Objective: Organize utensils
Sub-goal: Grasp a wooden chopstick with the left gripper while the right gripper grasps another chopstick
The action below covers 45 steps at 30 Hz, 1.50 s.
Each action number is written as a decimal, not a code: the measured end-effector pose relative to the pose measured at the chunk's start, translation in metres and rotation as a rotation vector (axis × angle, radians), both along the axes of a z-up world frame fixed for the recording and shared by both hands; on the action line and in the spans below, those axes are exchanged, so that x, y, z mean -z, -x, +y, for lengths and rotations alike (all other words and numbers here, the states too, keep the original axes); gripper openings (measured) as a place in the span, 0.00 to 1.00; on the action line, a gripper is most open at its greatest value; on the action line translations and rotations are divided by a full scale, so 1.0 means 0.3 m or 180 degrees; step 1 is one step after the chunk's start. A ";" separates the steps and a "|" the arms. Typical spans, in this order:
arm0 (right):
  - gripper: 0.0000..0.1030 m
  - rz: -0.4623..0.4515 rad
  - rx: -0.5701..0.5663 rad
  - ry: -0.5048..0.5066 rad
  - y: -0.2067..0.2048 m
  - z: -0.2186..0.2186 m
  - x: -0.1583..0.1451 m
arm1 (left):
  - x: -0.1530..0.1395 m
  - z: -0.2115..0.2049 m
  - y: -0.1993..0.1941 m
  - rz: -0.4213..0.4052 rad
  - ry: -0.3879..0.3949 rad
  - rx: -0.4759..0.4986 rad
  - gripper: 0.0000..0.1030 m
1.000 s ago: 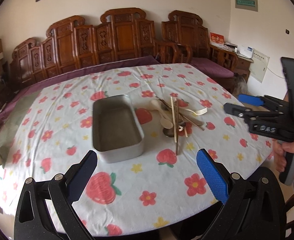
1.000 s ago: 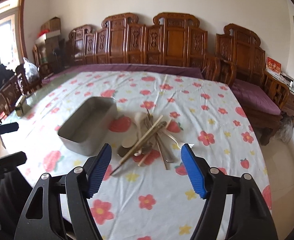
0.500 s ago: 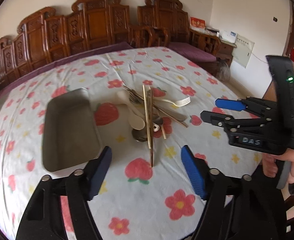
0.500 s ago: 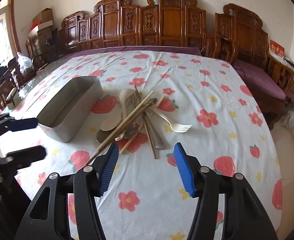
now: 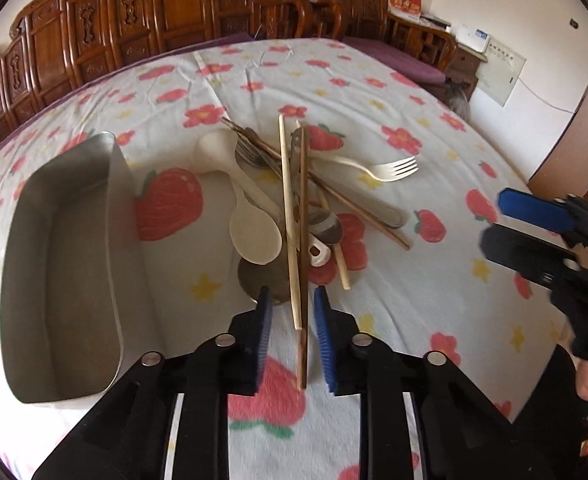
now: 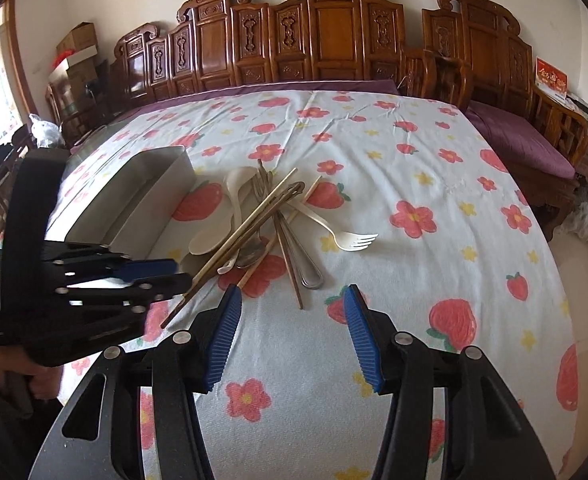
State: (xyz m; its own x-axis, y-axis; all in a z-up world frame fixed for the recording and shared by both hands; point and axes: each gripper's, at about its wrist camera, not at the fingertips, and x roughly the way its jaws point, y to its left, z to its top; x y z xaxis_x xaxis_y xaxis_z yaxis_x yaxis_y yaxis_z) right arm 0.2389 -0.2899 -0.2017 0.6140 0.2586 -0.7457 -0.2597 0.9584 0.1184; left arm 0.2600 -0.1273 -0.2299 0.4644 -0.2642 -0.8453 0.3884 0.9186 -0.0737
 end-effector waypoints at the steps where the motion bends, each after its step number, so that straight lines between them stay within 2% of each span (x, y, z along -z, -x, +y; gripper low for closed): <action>1: 0.54 -0.0002 -0.0005 -0.0010 0.000 0.001 -0.002 | 0.007 -0.004 -0.009 0.0011 -0.0011 -0.0006 0.18; 5: 0.54 -0.0017 -0.0011 -0.0031 0.003 0.002 -0.014 | 0.025 -0.009 -0.031 0.0052 -0.0036 -0.0018 0.13; 13: 0.54 -0.0013 -0.0021 -0.0043 0.005 0.003 -0.017 | 0.033 -0.007 -0.059 0.0126 -0.0046 -0.0087 0.12; 14: 0.54 -0.0011 -0.0024 -0.0036 0.008 0.007 -0.016 | 0.035 -0.008 -0.061 0.0137 -0.0066 -0.0089 0.05; 17: 0.54 -0.0003 -0.0026 -0.0024 0.009 0.011 -0.014 | 0.037 -0.003 -0.062 0.0157 -0.0097 -0.0103 0.04; 27: 0.54 0.0039 -0.0077 0.0031 0.012 0.051 0.018 | -0.067 0.075 0.033 -0.0005 0.0129 -0.0124 0.04; 33: 0.46 0.0079 -0.0161 -0.0017 0.005 0.126 0.049 | -0.132 0.131 0.094 -0.0153 0.0239 -0.0162 0.04; 45: 0.32 0.0336 -0.0101 -0.0301 -0.092 0.277 0.140 | -0.203 0.228 0.148 -0.0360 0.0227 -0.0258 0.04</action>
